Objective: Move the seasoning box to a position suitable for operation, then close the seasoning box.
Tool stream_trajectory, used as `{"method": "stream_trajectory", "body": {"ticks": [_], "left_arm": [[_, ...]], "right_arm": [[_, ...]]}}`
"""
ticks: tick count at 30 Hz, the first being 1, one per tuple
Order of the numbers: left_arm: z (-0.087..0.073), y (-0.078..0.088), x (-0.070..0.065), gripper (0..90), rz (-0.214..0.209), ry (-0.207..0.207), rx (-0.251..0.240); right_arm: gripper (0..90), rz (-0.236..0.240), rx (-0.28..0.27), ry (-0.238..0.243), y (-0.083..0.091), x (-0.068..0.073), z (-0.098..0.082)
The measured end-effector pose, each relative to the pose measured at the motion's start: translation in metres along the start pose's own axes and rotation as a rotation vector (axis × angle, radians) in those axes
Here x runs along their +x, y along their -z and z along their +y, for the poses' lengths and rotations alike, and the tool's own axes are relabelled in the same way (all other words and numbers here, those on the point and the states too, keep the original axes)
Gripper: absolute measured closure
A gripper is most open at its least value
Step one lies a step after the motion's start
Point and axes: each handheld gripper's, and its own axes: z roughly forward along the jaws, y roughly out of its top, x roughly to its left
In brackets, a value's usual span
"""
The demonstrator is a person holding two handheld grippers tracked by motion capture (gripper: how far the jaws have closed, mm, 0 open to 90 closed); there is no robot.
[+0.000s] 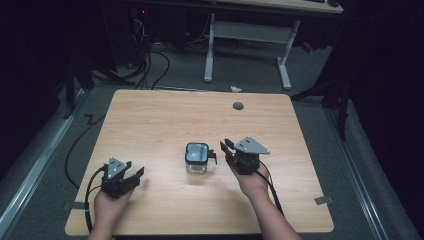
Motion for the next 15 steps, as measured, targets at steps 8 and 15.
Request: {"method": "stream_trajectory", "body": {"ticks": [8, 15], "left_arm": [[0.003, -0.003, -0.002, 45.2, -0.002, 0.008, -0.006], [0.006, -0.006, -0.009, 44.8, -0.013, -0.015, -0.006]], "right_arm": [[56.8, -0.076, 0.002, -0.02, 0.021, -0.032, -0.02], [44.4, -0.146, 0.057, -0.107, 0.045, -0.069, -0.067]]}}
